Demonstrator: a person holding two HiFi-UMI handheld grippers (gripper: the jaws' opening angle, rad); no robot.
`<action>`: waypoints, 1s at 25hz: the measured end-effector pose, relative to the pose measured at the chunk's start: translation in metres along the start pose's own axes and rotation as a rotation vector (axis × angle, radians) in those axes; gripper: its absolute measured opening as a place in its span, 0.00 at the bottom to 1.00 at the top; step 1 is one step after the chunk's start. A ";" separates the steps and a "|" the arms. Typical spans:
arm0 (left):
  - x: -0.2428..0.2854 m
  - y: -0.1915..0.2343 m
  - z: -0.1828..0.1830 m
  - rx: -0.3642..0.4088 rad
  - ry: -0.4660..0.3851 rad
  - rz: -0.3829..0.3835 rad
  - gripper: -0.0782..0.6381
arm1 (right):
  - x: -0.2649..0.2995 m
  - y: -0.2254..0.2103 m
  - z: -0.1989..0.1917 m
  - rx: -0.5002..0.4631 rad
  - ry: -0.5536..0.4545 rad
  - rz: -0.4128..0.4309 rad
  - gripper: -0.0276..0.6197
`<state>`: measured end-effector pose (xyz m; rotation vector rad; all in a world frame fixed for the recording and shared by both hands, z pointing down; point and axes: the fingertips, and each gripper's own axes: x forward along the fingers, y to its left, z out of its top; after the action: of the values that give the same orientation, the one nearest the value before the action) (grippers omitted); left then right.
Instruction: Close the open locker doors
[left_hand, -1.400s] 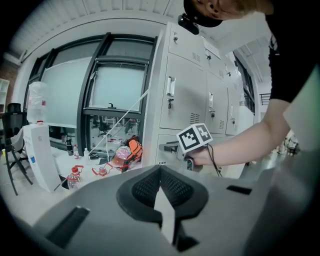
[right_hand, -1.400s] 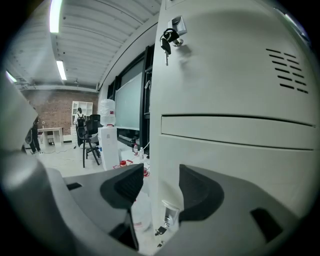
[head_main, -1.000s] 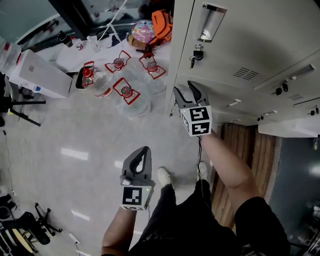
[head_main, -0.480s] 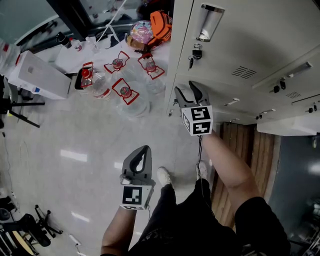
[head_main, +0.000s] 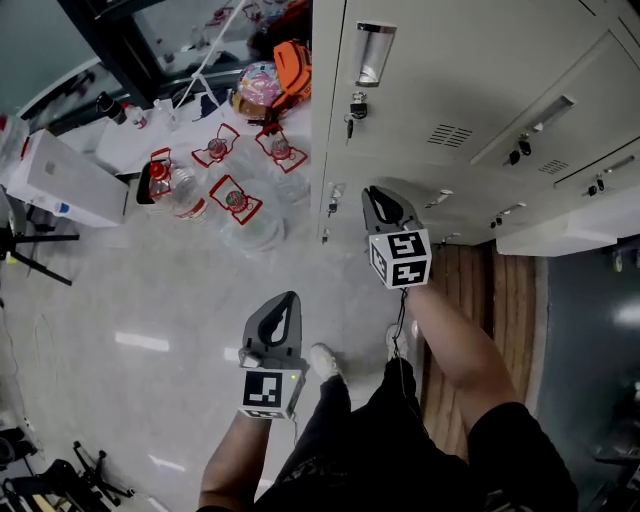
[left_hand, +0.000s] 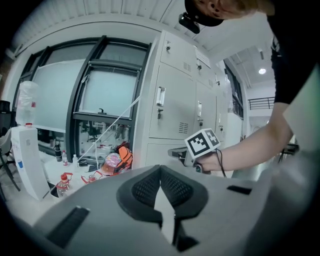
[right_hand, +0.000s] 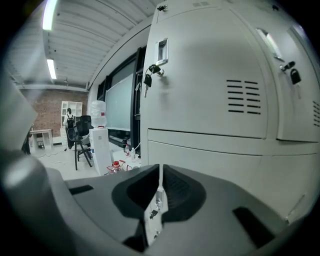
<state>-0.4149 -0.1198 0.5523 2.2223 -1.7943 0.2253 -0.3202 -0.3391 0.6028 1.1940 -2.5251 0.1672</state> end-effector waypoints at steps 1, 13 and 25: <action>0.000 -0.004 0.002 0.000 -0.006 -0.012 0.12 | -0.010 -0.003 0.001 0.005 -0.001 -0.005 0.05; -0.007 -0.090 0.047 0.027 -0.088 -0.133 0.12 | -0.181 -0.039 0.018 0.096 -0.044 -0.070 0.04; -0.036 -0.263 0.058 0.105 -0.111 -0.153 0.12 | -0.380 -0.121 0.006 0.155 -0.118 -0.141 0.04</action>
<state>-0.1690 -0.0535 0.4561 2.4776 -1.6922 0.1712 -0.0054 -0.1412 0.4578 1.4777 -2.5543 0.2695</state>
